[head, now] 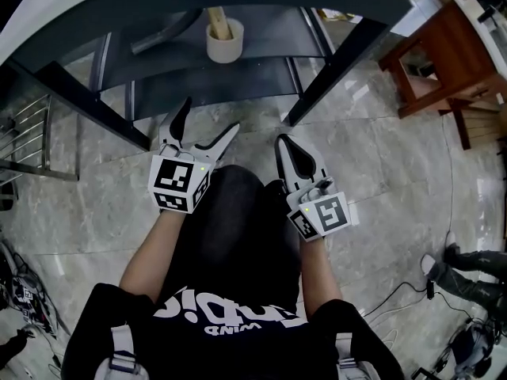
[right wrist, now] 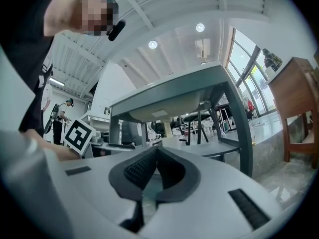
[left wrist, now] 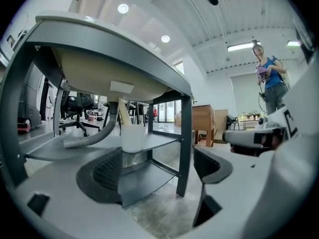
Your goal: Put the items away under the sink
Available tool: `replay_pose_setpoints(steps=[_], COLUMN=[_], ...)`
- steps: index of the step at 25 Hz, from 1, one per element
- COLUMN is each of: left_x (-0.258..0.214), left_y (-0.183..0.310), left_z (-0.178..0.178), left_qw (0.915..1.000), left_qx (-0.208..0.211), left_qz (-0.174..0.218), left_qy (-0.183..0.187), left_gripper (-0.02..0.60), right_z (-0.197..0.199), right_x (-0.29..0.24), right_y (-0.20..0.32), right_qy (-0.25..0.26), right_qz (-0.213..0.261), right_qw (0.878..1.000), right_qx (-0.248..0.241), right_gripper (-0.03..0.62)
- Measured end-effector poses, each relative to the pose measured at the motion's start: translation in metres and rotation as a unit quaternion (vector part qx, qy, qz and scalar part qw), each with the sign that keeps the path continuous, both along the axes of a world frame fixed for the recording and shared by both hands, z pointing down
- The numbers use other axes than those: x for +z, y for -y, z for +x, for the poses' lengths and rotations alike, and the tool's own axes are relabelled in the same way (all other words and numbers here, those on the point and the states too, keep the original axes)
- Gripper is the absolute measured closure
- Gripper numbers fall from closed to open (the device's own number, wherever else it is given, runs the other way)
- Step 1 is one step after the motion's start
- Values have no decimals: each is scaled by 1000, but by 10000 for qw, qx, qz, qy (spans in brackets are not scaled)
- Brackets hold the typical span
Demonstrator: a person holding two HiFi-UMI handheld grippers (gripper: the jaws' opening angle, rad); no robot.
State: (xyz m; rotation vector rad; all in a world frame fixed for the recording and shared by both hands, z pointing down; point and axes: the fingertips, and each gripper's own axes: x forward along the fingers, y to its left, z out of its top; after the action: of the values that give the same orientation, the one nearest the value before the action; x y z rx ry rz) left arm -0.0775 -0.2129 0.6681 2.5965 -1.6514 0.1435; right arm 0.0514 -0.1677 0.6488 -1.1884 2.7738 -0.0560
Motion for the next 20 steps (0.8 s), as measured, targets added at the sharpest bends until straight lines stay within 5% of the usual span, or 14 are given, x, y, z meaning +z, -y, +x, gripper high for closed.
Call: replay_pose_setpoints(steps=[4, 7, 8, 14, 20], left_x=[-6, -5, -2, -1, -87], left_y=[-6, -11, -10, 10, 2], left_z=[1, 3, 4, 10, 14], left_qw=[9995, 9982, 9978, 9927, 9894], left_qx=[304, 592, 655, 1202, 1452], left_qz=[59, 129, 118, 54, -81], left_qy=[10, 41, 33, -8, -39], left_gripper=[151, 520, 555, 563, 563], right_z=[-8, -14, -15, -23, -29], right_x=[1, 2, 3, 10, -71], right_y=[4, 7, 8, 32, 33], right_qy=[-7, -38, -45, -117, 55], right_qz=[-8, -18, -25, -184, -579], right_qw=[10000, 10000, 10000, 9998, 9983], right_qx=[-19, -21, -2, 23, 21], right_gripper=[575, 575, 574, 576, 576])
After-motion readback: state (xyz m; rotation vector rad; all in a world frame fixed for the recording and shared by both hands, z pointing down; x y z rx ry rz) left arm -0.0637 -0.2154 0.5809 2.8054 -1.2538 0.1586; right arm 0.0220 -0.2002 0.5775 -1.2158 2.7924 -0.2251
